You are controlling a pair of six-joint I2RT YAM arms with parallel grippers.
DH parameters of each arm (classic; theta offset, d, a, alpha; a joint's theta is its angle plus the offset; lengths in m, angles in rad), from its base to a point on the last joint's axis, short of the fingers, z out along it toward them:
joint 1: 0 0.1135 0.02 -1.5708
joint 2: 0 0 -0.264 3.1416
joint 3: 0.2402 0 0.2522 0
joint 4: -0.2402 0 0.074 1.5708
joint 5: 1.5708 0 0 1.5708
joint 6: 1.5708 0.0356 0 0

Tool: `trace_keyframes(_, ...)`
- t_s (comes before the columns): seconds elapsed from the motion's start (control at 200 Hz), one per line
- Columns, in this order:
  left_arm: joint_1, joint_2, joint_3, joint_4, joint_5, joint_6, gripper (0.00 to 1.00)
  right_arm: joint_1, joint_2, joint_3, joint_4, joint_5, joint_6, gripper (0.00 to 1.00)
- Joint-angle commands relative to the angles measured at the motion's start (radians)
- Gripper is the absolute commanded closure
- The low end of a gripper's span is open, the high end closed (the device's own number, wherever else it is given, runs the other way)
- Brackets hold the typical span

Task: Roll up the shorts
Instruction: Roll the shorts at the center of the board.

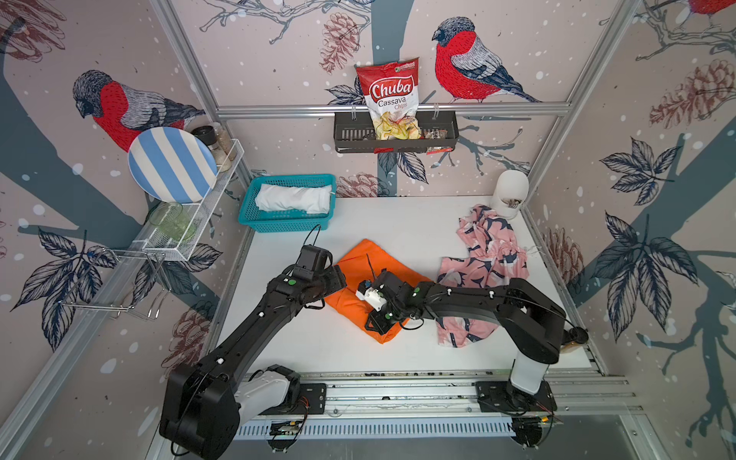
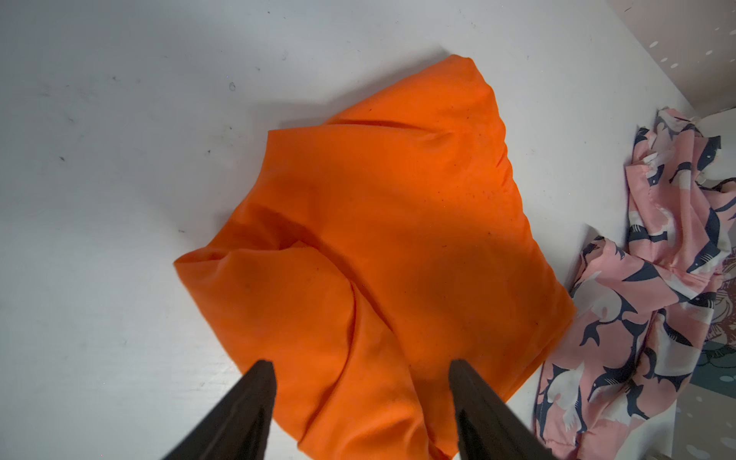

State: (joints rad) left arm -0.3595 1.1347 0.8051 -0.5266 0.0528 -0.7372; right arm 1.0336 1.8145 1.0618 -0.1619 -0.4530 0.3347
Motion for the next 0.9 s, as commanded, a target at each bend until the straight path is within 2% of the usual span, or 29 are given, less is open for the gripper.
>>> trace_keyframes(0.0, 0.005, 0.004, -0.018, -0.010, -0.005, -0.011, 0.28, -0.077, 0.017, -0.063, 0.194, -0.344, 0.154, 0.82)
trace_keyframes(0.115, 0.004, 0.078, -0.004, 0.027, 0.024, 0.001, 0.28, -0.151, 0.089, -0.119, 0.308, -0.472, 0.211, 0.81)
trace_keyframes(0.22, 0.004, 0.175, 0.040, 0.042, 0.028, 0.021, 0.28, -0.197, 0.135, -0.143, 0.317, -0.473, 0.212, 0.82)
trace_keyframes(0.33, 0.004, 0.264, 0.072, 0.050, -0.031, 0.045, 0.30, -0.242, 0.151, -0.183, 0.347, -0.458, 0.245, 0.81)
trace_keyframes(0.47, 0.007, 0.383, 0.102, 0.061, -0.062, 0.081, 0.37, -0.253, 0.108, -0.193, 0.297, -0.373, 0.232, 0.56)
trace_keyframes(0.6, 0.007, 0.454, 0.111, 0.087, -0.054, 0.099, 0.44, -0.247, 0.006, -0.187, 0.215, -0.270, 0.207, 0.41)
trace_keyframes(0.715, 0.007, 0.486, 0.108, 0.098, -0.050, 0.116, 0.45, -0.226, -0.101, -0.149, 0.048, -0.061, 0.150, 0.31)
trace_keyframes(0.895, 0.007, 0.512, 0.107, 0.099, -0.045, 0.143, 0.45, -0.074, -0.211, 0.000, -0.244, 0.488, 0.042, 0.20)
